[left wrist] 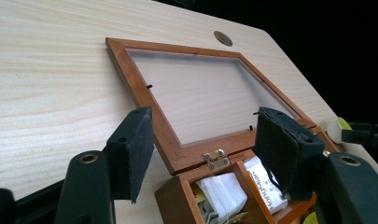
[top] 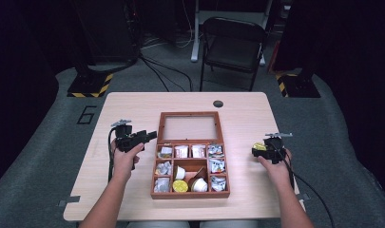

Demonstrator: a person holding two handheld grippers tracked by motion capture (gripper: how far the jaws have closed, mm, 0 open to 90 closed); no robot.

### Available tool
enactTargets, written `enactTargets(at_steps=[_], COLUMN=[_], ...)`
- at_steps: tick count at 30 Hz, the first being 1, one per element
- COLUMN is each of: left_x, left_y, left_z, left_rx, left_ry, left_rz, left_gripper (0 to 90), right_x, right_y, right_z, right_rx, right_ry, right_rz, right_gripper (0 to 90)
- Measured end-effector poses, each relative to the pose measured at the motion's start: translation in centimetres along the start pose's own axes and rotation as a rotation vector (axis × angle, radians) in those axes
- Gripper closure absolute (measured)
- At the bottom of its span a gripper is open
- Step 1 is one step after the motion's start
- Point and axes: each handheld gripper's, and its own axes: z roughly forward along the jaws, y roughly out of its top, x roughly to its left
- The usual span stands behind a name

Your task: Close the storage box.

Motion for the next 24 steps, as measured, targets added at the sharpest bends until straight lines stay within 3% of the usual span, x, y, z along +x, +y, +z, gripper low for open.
enactTargets(at_steps=[4,11,20,24], left_x=[0.0,0.2,0.2,0.2], left_y=[0.0,0.0,0.1,0.1], left_z=[0.0,-0.1,-0.1,0.0], left_rx=[0.000,0.002,-0.004,-0.002], left_ry=[0.000,-0.001,0.005,-0.004], left_rz=[-0.008,-0.002,-0.007,-0.003], left_gripper=[37.3,37.3,37.3,37.2], right_x=[0.2,0.5,0.5,0.5], right_y=[-0.1,0.0,0.2,0.3], right_z=[0.1,-0.1,-0.6,-1.0], right_rx=[0.001,-0.017,-0.033,-0.050], right_ry=[0.005,0.014,0.023,0.030], right_rz=[0.003,-0.018,0.005,-0.009], right_gripper=[29.9,30.1,30.7,30.7])
